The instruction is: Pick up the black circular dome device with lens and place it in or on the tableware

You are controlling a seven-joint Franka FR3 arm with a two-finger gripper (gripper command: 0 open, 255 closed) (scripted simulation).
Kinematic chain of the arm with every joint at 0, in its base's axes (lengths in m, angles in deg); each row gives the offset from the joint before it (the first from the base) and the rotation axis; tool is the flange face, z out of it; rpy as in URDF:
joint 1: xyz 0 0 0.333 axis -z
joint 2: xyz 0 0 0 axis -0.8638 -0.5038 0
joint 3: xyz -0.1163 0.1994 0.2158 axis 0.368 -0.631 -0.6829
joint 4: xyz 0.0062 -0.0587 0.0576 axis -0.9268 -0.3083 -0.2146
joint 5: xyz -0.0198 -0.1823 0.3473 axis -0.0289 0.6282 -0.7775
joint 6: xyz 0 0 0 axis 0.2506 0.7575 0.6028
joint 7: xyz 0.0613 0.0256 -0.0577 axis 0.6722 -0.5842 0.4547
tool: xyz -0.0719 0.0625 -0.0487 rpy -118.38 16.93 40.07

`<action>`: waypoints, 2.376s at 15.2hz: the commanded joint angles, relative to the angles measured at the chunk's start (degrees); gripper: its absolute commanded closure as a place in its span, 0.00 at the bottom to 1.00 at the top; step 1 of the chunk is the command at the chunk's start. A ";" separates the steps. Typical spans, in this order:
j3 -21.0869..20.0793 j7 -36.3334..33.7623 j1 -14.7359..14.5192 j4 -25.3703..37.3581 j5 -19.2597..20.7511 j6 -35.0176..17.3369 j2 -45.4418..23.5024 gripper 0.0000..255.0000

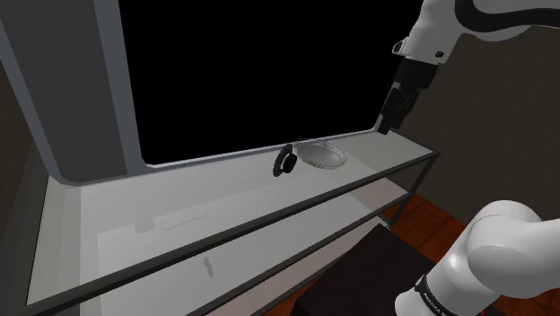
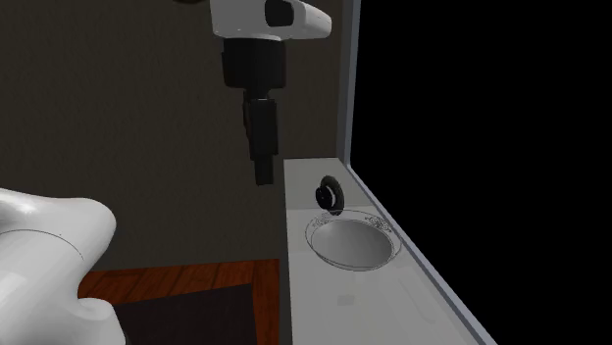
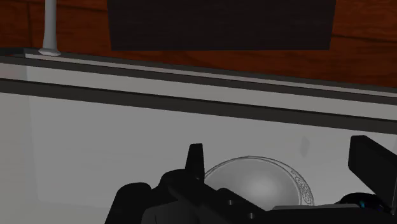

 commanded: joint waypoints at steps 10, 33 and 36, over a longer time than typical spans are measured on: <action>-10.86 -7.22 -2.81 3.72 0.83 -9.80 -14.49 0.00; -21.13 -17.87 -4.12 8.42 9.21 -21.89 -35.09 0.00; -21.13 -17.87 -4.13 8.42 9.21 -21.88 -35.09 1.00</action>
